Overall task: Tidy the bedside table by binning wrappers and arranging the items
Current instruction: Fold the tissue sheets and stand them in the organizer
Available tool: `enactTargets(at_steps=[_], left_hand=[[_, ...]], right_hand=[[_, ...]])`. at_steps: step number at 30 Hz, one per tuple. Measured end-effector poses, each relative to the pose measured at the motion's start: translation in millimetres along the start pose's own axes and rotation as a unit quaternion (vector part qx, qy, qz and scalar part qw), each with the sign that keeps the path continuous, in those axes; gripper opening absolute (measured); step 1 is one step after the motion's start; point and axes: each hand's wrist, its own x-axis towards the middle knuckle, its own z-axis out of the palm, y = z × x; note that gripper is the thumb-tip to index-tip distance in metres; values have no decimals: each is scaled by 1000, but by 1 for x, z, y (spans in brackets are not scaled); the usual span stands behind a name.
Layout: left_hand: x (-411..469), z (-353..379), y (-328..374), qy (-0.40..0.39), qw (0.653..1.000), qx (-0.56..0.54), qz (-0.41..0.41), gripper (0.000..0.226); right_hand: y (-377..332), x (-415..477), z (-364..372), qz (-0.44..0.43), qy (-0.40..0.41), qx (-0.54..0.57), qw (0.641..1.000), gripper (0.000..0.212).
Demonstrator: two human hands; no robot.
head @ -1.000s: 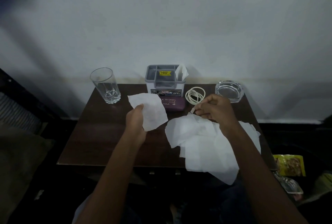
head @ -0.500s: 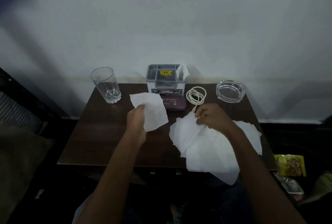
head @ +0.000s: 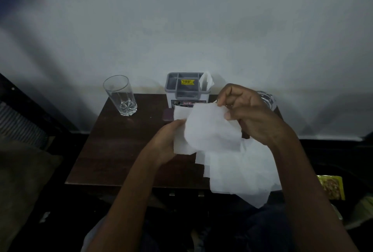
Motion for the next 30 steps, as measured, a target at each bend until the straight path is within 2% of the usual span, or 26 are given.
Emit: enactTargets(at_steps=[3,6,11,17,22,24,27,30], left_hand=[[-2,8,0,-100,994,-31,-15,27],[-10,9,0,-73,997,-23,-1,28],[-6,5,0,-108,993,-32,-32,42],[-1,2,-1,-105,991,-17,-81,63],[-4,3,0,-104,991,9,-78,45],[-4,2,-1,-82,992,38,-88,45],[-4,1,-1,-17,997,27,-71,38],[1,-5,1,72,997,-20,-14,39]], right_hand=[[7,4,0,6,26,-41,999,25],[14,7,1,23,46,-147,988,22],[21,10,-1,53,33,-293,954,25],[24,11,-2,70,22,-320,944,26],[29,12,-5,74,30,-325,942,32],[33,15,-8,63,59,-319,944,34],[47,18,-20,39,171,-282,943,25],[69,17,-39,60,251,-362,896,11]])
